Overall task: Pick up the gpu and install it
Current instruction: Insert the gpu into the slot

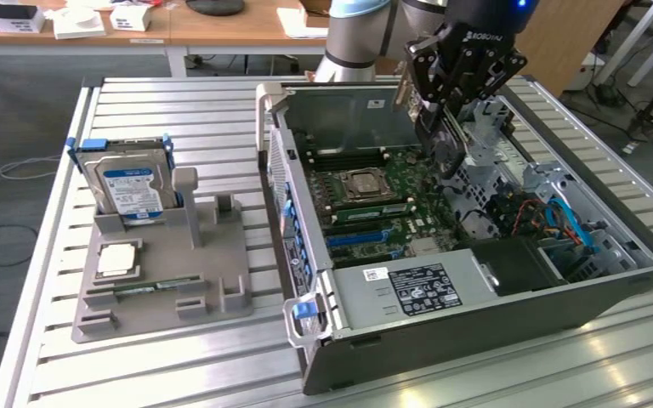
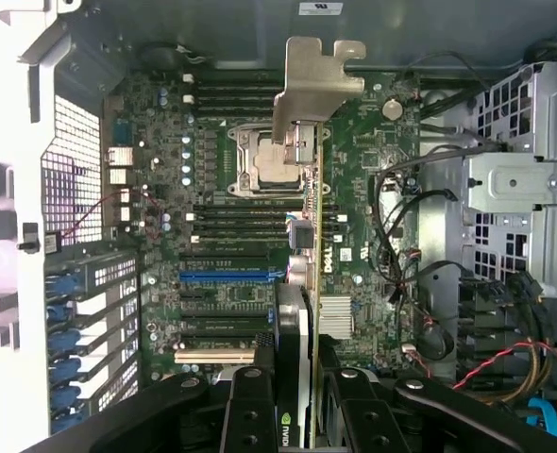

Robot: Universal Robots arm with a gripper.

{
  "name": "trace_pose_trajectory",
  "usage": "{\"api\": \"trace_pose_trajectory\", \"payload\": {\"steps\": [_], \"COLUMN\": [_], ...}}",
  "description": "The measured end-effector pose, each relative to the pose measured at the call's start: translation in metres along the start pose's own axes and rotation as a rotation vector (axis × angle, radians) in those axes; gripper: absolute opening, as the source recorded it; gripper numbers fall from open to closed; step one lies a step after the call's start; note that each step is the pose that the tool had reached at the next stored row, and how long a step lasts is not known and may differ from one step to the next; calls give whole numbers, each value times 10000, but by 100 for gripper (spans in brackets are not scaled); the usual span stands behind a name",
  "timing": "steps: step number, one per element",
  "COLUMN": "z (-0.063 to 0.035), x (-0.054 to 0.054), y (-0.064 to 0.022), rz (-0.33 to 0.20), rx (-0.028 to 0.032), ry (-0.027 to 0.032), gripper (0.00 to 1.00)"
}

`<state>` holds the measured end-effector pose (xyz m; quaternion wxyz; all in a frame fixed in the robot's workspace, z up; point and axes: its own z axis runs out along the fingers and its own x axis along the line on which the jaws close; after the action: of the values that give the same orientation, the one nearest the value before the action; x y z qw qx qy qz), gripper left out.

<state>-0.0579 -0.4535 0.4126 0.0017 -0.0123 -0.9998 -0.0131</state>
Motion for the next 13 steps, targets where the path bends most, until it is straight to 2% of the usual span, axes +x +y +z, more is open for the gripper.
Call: {"api": "trace_pose_trajectory", "payload": {"steps": [7, 10, 13], "z": [92, 98, 111], "x": [2, 3, 3], "y": [-2, -2, -3], "rz": [-45, -361, -905], "rx": [4, 5, 5], "ry": [1, 10, 23], "gripper": [27, 27, 27]}}
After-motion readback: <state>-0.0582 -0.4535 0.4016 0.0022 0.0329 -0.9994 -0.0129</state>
